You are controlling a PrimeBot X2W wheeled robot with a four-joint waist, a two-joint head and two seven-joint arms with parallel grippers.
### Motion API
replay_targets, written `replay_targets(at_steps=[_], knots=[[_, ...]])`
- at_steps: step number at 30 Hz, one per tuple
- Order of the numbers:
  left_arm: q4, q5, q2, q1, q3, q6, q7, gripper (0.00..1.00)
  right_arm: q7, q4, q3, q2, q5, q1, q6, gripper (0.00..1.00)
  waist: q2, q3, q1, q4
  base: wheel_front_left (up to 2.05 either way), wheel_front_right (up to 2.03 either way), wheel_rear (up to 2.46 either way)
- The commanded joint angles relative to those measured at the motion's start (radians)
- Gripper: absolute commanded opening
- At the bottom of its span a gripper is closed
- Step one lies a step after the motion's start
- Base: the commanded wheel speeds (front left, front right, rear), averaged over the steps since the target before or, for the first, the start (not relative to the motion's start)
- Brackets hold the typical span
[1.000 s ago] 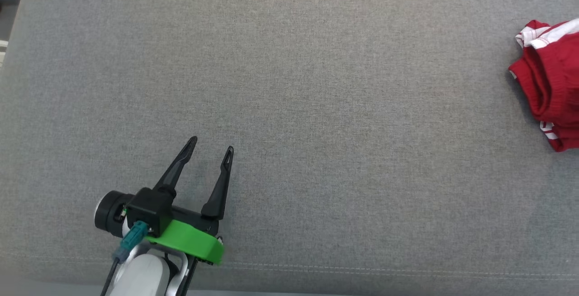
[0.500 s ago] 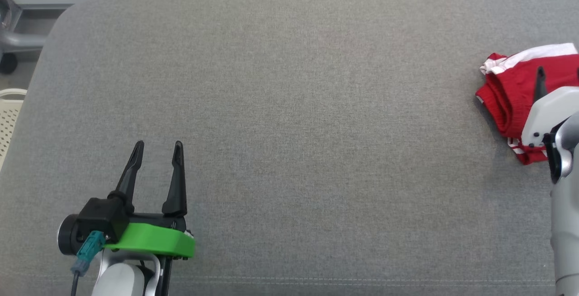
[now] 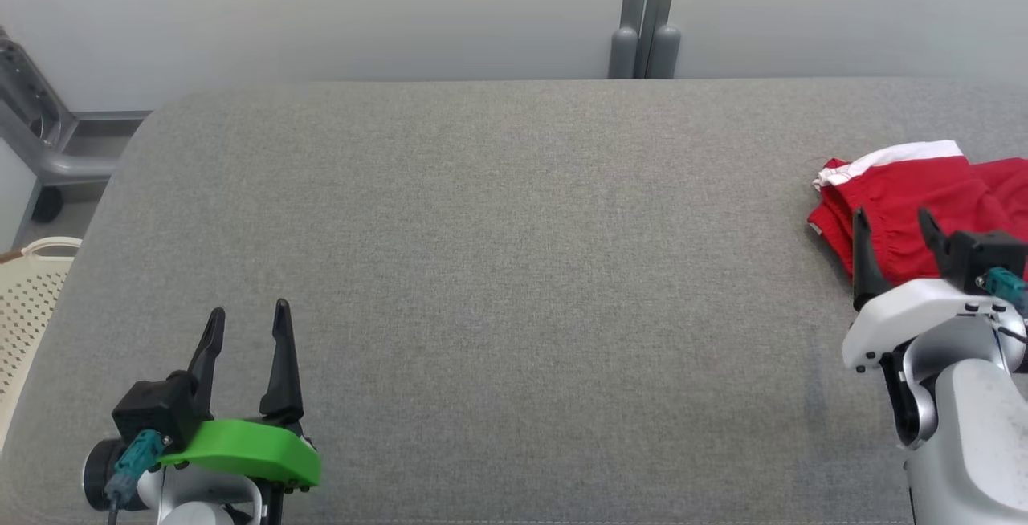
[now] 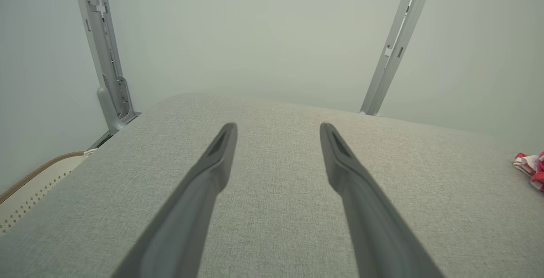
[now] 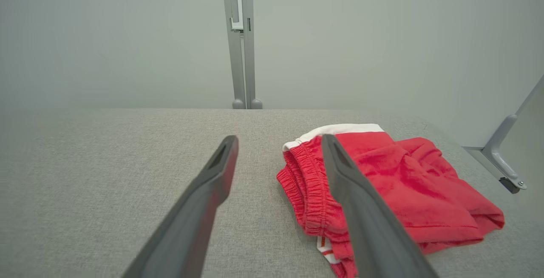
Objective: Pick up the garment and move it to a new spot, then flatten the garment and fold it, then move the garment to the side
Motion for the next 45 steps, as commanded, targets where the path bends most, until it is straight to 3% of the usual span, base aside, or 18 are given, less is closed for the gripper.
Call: replay_targets(at_steps=[1,17,31,45], knots=[[0.011,0.005,0.017,0.008,-0.002,0.009,0.017,1.00,-0.010,-0.032,0.009,0.010,0.017,0.047,-0.002,1.00,0.0000,-0.037,0.0001,0.002,0.00,0.00,0.00],[0.070,0.022,0.052,0.036,-0.055,-0.028,0.051,1.00,-0.037,-0.187,0.138,0.042,0.128,0.233,-0.002,1.00,0.0000,-0.091,0.0001,0.006,0.00,0.00,0.00],[0.148,0.008,0.052,0.041,-0.064,-0.024,0.022,1.00,-0.045,-0.180,0.192,0.042,0.208,0.339,-0.002,1.00,0.0000,-0.114,0.0001,-0.002,0.00,0.00,0.00],[0.163,-0.004,0.052,0.047,-0.070,-0.016,0.009,1.00,-0.043,-0.168,0.205,0.042,0.236,0.337,-0.002,1.00,0.0000,-0.107,0.0001,0.004,0.00,0.00,0.00]])
